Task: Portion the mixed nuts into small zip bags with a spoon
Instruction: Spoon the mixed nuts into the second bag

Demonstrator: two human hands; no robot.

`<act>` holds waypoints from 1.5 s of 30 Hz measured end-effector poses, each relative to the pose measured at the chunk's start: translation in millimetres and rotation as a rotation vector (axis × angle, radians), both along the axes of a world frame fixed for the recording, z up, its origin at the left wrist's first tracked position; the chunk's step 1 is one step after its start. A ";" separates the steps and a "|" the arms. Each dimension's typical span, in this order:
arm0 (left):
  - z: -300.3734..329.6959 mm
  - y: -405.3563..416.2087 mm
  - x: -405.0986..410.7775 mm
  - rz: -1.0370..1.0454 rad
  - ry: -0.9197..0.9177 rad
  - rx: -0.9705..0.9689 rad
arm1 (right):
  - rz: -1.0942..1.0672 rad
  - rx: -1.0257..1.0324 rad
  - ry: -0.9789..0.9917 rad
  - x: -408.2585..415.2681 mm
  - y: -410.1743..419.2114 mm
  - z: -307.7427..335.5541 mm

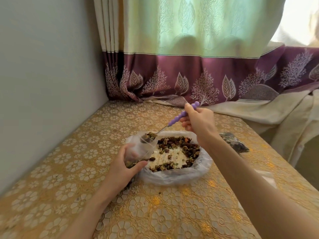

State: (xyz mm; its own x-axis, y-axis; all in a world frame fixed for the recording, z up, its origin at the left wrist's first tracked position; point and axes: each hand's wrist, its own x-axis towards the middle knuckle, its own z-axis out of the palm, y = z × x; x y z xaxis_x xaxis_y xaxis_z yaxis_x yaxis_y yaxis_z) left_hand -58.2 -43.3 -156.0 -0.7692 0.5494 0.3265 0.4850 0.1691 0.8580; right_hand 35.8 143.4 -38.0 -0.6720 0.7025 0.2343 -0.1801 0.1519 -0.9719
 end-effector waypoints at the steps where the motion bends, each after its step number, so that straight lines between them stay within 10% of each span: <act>1: -0.4 0.2 -0.5 0.001 -0.006 0.005 | 0.011 0.080 0.004 -3.4 -6.5 2.1; 11: 0.1 0.0 1.0 0.010 -0.028 0.047 | 0.012 0.630 0.125 -11.5 -42.1 11.9; 22: -1.9 -0.1 -1.1 0.035 -0.004 0.022 | -0.148 0.069 0.177 24.5 28.0 -19.9; 45: -3.6 -0.3 -2.9 0.039 -0.001 0.001 | 0.071 -0.004 -0.240 41.1 55.9 -59.0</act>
